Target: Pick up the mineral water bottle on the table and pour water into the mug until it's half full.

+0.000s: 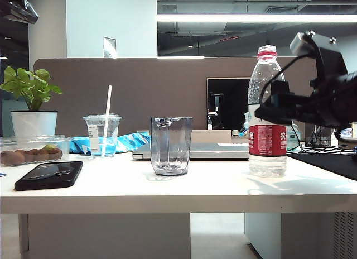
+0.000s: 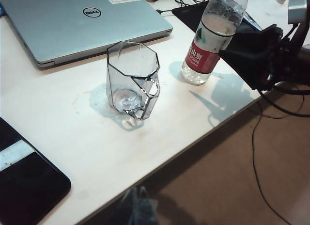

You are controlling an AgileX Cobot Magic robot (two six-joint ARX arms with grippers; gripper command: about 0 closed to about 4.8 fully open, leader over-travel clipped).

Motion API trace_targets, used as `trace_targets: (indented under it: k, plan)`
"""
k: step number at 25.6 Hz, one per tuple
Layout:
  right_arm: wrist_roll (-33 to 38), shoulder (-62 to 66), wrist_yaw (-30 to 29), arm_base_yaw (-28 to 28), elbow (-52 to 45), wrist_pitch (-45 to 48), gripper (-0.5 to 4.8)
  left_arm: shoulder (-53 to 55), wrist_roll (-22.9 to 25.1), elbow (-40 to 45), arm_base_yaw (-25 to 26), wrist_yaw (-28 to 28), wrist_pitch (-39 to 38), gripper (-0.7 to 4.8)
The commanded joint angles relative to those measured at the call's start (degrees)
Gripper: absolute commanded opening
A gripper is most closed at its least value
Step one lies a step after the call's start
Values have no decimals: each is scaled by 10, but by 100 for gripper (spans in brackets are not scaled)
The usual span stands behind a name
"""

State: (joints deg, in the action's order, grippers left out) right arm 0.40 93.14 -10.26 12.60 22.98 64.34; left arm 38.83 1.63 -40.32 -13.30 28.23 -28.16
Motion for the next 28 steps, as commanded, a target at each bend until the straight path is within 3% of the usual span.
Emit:
trace_targets:
  k: [1,12,13,15,24,28]
  plan:
    - [0,47,2,3,20,58,479,-1,3,-3,0,-2,4,-4]
    - [3,141,1,3,112,61,479,-1,3,-3,-1,-2,3,-4]
    - [11,146,1,3,116,59,381,-1,3,-3,-1,-2,3,-4]
    - [10,146,1,3,116,60,316,-1,4,-3,-1,-2,4,-4]
    - [-91,140,1,3,116,58,290,-1,14,-3,-1,-15,4,-4]
    - [-140,114,3,3,135,-15,287,-1,14,-3,-1,-14,4,-4]
